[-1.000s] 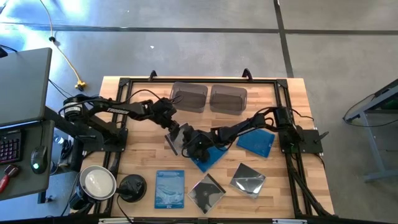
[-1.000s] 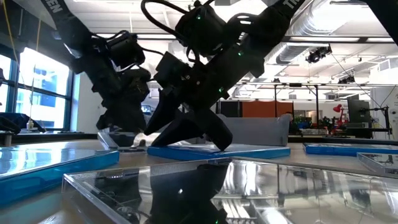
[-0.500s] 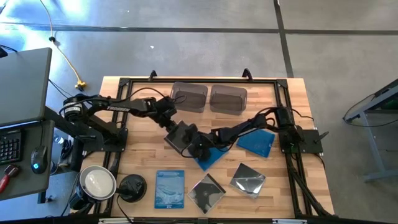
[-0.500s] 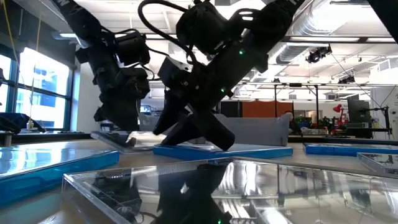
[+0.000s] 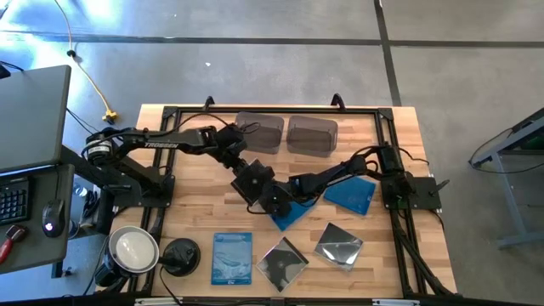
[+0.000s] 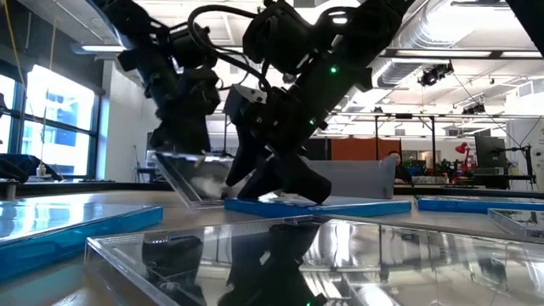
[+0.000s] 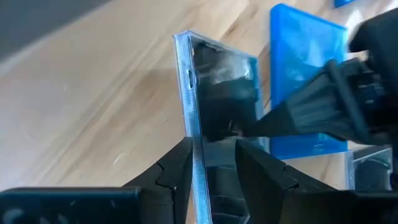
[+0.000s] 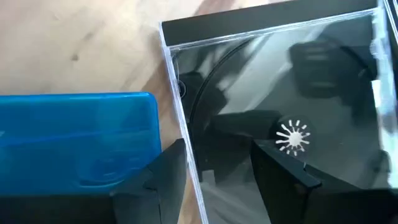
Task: Pick & place jewel cases by type
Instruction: Put the top black cd case into the left black bin
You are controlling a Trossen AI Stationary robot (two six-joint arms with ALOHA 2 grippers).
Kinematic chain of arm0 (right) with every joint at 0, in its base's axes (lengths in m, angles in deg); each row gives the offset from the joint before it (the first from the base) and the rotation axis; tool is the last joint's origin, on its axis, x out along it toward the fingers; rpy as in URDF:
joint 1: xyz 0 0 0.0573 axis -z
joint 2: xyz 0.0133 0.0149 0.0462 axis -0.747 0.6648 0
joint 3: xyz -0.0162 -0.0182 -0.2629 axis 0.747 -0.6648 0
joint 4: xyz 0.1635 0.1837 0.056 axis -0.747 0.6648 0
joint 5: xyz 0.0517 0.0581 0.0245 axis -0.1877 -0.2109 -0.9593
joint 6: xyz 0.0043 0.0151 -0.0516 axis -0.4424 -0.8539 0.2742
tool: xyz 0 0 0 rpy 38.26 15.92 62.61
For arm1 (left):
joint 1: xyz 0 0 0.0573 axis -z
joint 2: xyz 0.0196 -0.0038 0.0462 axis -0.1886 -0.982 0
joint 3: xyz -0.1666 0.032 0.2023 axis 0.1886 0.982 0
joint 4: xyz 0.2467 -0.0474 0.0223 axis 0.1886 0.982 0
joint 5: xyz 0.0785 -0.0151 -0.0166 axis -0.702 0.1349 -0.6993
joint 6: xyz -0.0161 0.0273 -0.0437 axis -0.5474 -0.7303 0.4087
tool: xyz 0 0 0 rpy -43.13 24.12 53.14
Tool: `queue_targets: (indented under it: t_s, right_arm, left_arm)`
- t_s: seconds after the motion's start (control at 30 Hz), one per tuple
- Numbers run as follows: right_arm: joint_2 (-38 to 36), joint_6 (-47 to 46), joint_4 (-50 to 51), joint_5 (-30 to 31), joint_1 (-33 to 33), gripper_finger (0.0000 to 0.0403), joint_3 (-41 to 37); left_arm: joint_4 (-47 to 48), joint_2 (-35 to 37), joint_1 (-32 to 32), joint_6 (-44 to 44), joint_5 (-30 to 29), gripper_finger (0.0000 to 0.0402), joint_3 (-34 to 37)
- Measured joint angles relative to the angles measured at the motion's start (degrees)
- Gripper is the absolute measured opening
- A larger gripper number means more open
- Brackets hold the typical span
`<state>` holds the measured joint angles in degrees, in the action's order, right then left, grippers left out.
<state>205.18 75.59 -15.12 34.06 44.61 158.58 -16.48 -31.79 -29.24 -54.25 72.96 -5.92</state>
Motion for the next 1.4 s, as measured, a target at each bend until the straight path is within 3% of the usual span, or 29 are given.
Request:
queue_targets:
  t_s: [0.2, 0.7, 0.9, 1.23, 1.4]
  right_arm:
    - [0.00, -2.88, 0.35, 8.45, -1.07, 0.0172, 0.00]
    - [-0.17, -16.23, 4.81, 17.37, -2.94, 0.0172, 0.20]
    - [-0.31, -20.84, 6.70, 24.21, -2.71, 0.0172, 0.35]
    - [-0.31, -20.05, 7.96, 25.06, -3.02, 0.0172, 0.28]
    - [-2.68, -19.83, 11.62, 26.09, -2.93, 0.0172, 0.18]
  left_arm:
    - [1.81, 0.11, 0.00, -0.18, -0.56, 0.0119, -2.59]
    - [5.11, -0.02, 0.02, 0.06, -1.25, 0.0119, -2.47]
    - [3.86, -0.13, 1.24, 0.28, 1.65, 0.0119, -2.42]
    - [2.04, -0.11, 7.28, 1.86, -4.56, 0.0119, -2.40]
    - [1.16, -0.11, 7.34, 2.48, -4.57, 0.0119, -2.41]
